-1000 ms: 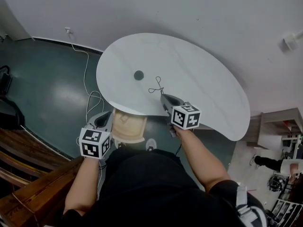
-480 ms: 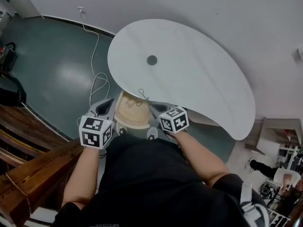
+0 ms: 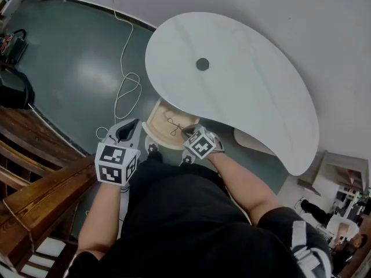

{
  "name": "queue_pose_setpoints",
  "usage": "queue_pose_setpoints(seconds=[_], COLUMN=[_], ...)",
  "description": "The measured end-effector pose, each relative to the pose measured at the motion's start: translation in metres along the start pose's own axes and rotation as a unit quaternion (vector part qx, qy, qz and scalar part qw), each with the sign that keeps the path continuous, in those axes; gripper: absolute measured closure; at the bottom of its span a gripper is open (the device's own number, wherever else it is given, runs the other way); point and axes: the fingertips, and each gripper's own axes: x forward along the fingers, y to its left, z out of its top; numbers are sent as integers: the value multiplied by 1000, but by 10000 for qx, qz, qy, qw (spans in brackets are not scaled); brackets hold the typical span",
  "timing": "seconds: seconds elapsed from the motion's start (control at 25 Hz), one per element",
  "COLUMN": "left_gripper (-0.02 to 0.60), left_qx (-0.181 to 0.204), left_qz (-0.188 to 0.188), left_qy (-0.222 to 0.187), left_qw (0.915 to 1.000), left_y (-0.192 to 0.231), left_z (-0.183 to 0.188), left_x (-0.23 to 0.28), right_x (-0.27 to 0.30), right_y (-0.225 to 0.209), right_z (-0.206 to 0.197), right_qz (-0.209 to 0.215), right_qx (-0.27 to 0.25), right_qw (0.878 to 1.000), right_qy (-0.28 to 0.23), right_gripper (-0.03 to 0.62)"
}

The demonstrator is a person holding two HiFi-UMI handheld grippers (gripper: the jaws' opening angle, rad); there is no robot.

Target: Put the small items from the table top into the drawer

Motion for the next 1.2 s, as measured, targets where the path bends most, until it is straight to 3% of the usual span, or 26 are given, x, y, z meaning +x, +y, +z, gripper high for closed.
queue_pose_setpoints(seconds=[0.24,0.4,0.52,0.8,1.2], left_gripper=[566,566,566,566,566], left_qx=[-148,-256,-323,-404,-376], left_qz=[146,230,277,320,271], left_qy=[26,114,179,250,253], left_qw=[9998,9993,9989,9984,9986], left_y=[12,20,23,27,24], left_z=[-10,-21,-28,-36,-27], left_x=[-11,-18,-21,-24,-14], right_x=[47,78,94,111,100], right_y=[-8,-14,-22,-33,-35], right_z=[-15,-24,-30,-41,-35], right_qz=[-93,-168,-228,-313,-450], right_qx=[-590,-1564,-1934,-1905,-1589], right_qw=[9948,9762,9632,9586,9714], right_qy=[823,1494,1855,2093,1706], right_gripper=[574,576,575,574,553])
